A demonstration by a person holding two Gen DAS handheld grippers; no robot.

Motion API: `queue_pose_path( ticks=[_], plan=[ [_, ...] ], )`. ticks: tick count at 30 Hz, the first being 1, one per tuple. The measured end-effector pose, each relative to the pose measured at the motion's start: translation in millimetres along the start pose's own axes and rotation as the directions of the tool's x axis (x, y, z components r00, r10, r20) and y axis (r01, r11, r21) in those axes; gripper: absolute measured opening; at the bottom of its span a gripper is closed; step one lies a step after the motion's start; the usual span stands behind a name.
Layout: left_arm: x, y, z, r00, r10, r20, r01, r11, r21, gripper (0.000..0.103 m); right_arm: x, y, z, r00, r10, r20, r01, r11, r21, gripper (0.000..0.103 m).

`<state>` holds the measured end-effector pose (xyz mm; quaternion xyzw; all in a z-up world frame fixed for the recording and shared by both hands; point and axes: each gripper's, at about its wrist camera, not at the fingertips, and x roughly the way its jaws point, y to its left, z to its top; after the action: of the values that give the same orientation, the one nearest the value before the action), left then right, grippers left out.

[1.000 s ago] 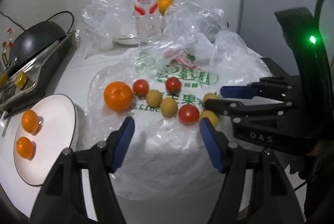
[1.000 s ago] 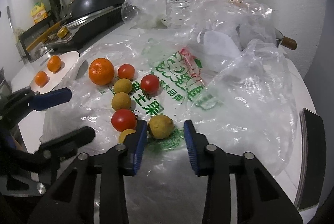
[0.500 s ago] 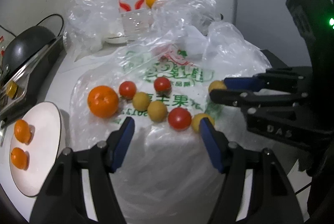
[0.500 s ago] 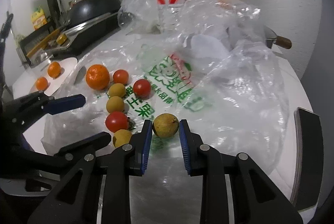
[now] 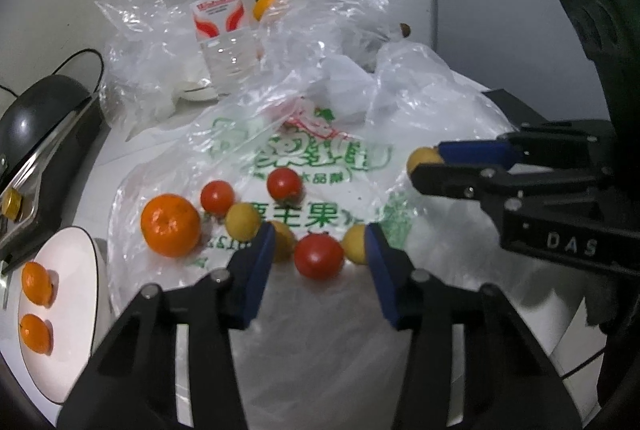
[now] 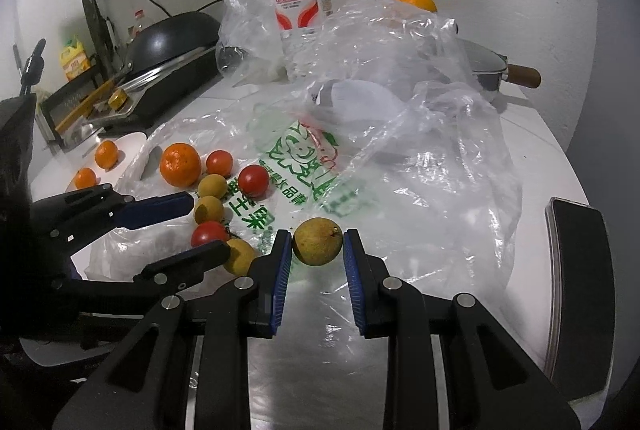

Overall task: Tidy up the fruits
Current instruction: 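Lift the yellow fruit with the left gripper and carry it toward the plate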

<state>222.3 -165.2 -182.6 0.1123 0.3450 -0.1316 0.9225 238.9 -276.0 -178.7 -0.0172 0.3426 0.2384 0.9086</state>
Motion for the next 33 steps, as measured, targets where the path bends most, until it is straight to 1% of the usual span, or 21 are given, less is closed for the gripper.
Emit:
queue_pose_path(
  ticks=[3,6,7,9,13,16,19,25,30,33],
  plan=[
    [0,-2,-3,0.999,-0.045,-0.014,0.045,0.999,0.021,0.047,-1,-1,-1,1.000,0.005,0.003,-0.005,1.000,0.004,0.028],
    [2,-5,-7,0.999,-0.039,-0.036,0.041,0.998,0.050,0.043,-1,-2,-2,1.000,0.009,0.005,-0.009,1.000,0.007,0.028],
    [2,-6,-7,0.998,-0.048,-0.040,0.050,0.998,0.047,0.043,-2,-2,-3,1.000,0.010,0.007,-0.010,1.000,0.008,0.028],
    [-2,-8,-7,0.997,-0.065,-0.033,0.066,0.997,0.047,0.042,-2,-2,-4,1.000,0.012,0.007,-0.012,1.000,0.009,0.028],
    [-7,-24,-4,0.997,-0.078,-0.006,0.078,0.993,0.094,0.042,-4,-2,-4,1.000,0.013,0.011,-0.013,1.000,0.012,0.028],
    [-5,-33,-1,0.997,-0.076,0.003,0.075,0.989,0.124,0.040,-6,-3,-4,1.000,0.013,0.016,-0.014,1.000,0.013,0.028],
    [-4,-36,1,0.998,-0.069,0.008,0.067,0.989,0.135,0.040,-8,-4,-5,1.000,0.013,0.020,-0.013,1.000,0.016,0.028],
    [11,-34,7,0.999,-0.041,-0.024,0.044,0.990,0.136,0.034,-12,-10,-6,1.000,0.008,0.030,-0.009,0.999,0.032,0.028],
    [21,-30,12,0.999,-0.027,-0.036,0.032,0.991,0.130,0.031,-14,-13,-7,0.999,0.006,0.033,-0.008,0.999,0.038,0.028],
    [24,-28,14,0.999,-0.024,-0.043,0.029,0.991,0.133,0.027,-14,-13,-8,0.999,0.005,0.035,-0.007,0.999,0.042,0.028]
  ],
)
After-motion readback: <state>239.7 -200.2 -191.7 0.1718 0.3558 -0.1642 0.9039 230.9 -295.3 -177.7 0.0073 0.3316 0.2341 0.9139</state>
